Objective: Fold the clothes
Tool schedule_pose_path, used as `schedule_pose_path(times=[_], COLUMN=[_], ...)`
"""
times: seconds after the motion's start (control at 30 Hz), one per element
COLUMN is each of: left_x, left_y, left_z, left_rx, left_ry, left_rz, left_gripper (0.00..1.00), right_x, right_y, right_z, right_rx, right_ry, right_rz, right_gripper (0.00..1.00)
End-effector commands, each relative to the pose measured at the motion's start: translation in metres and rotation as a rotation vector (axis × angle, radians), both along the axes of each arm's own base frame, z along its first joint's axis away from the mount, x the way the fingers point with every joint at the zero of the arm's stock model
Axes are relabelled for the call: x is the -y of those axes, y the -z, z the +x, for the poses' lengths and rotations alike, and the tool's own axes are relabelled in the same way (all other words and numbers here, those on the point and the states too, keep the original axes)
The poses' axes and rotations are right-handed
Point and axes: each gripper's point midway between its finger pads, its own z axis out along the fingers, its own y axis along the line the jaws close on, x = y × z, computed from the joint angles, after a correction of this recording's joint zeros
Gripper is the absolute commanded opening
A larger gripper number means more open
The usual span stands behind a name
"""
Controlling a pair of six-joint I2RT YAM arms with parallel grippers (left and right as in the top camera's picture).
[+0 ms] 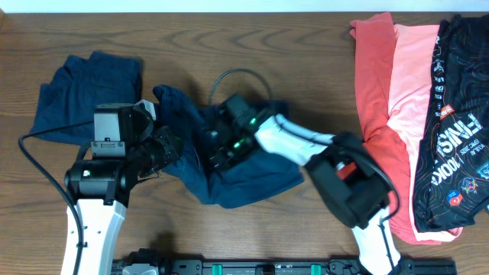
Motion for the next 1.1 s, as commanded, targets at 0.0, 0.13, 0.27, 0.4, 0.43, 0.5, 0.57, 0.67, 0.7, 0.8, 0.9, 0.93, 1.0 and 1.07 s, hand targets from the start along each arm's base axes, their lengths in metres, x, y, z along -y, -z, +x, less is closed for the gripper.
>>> schedule_pose_path(times=[0.0,0.13,0.27,0.4,0.43,0.5,0.57,0.67,0.7,0.8,0.9,0.93,1.0,1.07], left_x=[0.003,0.001,0.001,0.008,0.012,0.026,0.045,0.075,0.086,0.126,0.163,0.172,0.188,0.192], left_y=[-0.007,-0.007,-0.010,-0.013,-0.014,-0.017,-0.020,-0.022,-0.022,-0.018,-0.006,-0.002,0.007,0.014], left_z=[0.003,0.004,0.008,0.010,0.011,0.014,0.019,0.025,0.027,0.037,0.044,0.045,0.049,0.054], left_rx=[0.024,0.026,0.045,0.044,0.049,0.064,0.086,0.107,0.109,0.115,0.124,0.122,0.117,0.116], left_ry=[0.021,0.014,0.013,-0.006,0.001,0.027,0.067,0.127,0.143,0.194,0.264,0.278,0.299,0.303], left_rz=[-0.010,-0.001,-0.004,-0.036,-0.042,-0.060,-0.082,-0.117,-0.132,-0.188,-0.210,-0.216,-0.227,-0.227], left_gripper=[0.06,0.06,0.06,0.06,0.06,0.06,0.06,0.06,0.06,0.06,0.07,0.10,0.23,0.36], right_x=[0.068,0.142,0.186,0.204,0.205,0.205,0.202,0.198,0.195,0.188,0.192,0.195,0.209,0.227], right_y=[-0.033,-0.037,-0.010,0.017,0.022,0.030,0.034,0.035,0.035,0.035,0.036,0.036,0.030,0.018], right_z=[0.074,0.086,0.072,0.060,0.058,0.053,0.048,0.043,0.042,0.038,0.037,0.037,0.043,0.052], right_rx=[0.234,0.244,0.130,0.085,0.083,0.080,0.073,0.067,0.068,0.067,0.065,0.061,0.057,0.071], right_ry=[0.178,0.211,0.225,0.235,0.234,0.229,0.227,0.231,0.229,0.221,0.262,0.288,0.364,0.431], right_rz=[-0.195,-0.366,-0.474,-0.525,-0.530,-0.532,-0.538,-0.547,-0.547,-0.551,-0.594,-0.614,-0.680,-0.738], right_gripper=[0.41,0.36,0.32,0.32,0.32,0.31,0.31,0.30,0.30,0.30,0.34,0.38,0.45,0.49])
